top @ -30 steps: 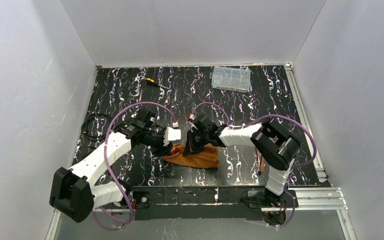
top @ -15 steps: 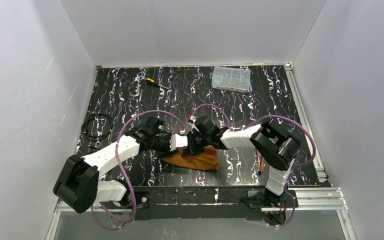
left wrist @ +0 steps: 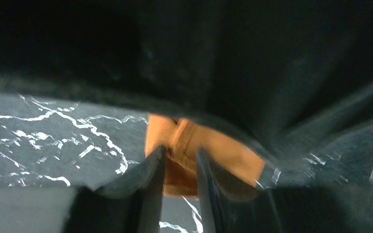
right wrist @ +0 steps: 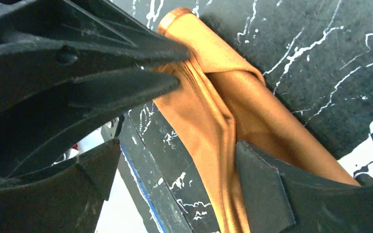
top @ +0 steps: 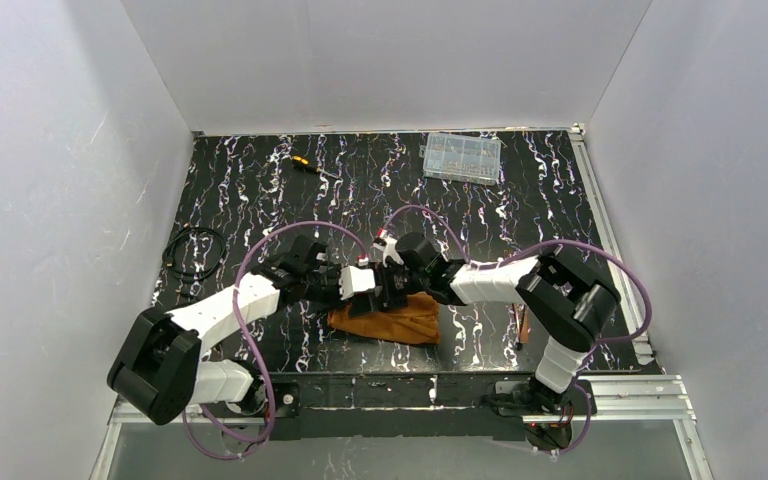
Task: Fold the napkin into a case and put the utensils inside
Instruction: Grasp the top corner of the smaller rectangle folded napkin from the folded napkin.
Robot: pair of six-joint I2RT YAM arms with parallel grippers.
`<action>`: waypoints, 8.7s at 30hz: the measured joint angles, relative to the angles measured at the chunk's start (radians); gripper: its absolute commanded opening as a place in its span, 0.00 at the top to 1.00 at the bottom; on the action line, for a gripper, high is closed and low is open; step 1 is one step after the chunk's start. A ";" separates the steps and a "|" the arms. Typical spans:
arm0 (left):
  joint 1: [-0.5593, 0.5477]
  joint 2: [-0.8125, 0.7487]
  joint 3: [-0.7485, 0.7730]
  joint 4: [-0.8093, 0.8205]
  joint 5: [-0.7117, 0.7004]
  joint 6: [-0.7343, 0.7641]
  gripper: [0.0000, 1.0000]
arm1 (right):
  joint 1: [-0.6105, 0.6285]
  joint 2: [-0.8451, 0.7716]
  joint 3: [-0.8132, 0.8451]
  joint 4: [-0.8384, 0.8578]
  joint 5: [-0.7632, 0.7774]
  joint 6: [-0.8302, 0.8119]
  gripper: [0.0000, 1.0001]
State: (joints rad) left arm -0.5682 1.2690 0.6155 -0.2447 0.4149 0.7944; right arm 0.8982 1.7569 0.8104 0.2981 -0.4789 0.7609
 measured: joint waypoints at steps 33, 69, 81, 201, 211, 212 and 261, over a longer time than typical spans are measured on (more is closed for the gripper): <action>-0.003 -0.132 -0.052 -0.024 0.058 -0.033 0.78 | -0.209 -0.293 -0.224 0.332 0.060 0.084 0.50; -0.003 -0.163 -0.055 -0.026 0.064 -0.040 0.81 | -0.008 0.143 -0.069 0.510 -0.101 -0.140 0.32; -0.003 -0.163 -0.060 -0.028 0.064 -0.029 0.84 | 0.006 0.176 -0.047 0.523 -0.103 -0.142 0.42; -0.128 0.000 0.015 -0.006 -0.259 -0.165 0.37 | 0.070 0.202 -0.190 0.716 0.105 0.135 0.99; -0.154 0.000 0.010 0.006 -0.282 -0.146 0.71 | 0.070 0.202 -0.189 0.713 0.106 0.138 0.99; -0.154 0.000 0.009 0.005 -0.284 -0.145 0.76 | 0.070 0.202 -0.188 0.712 0.106 0.138 0.99; -0.157 -0.050 -0.021 -0.051 -0.196 -0.238 1.00 | 0.064 0.171 -0.034 0.437 0.147 0.052 0.99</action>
State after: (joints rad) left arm -0.7250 1.2194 0.5945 -0.2962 0.2184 0.5564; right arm 0.9623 1.9282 0.7765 0.7349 -0.3321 0.8127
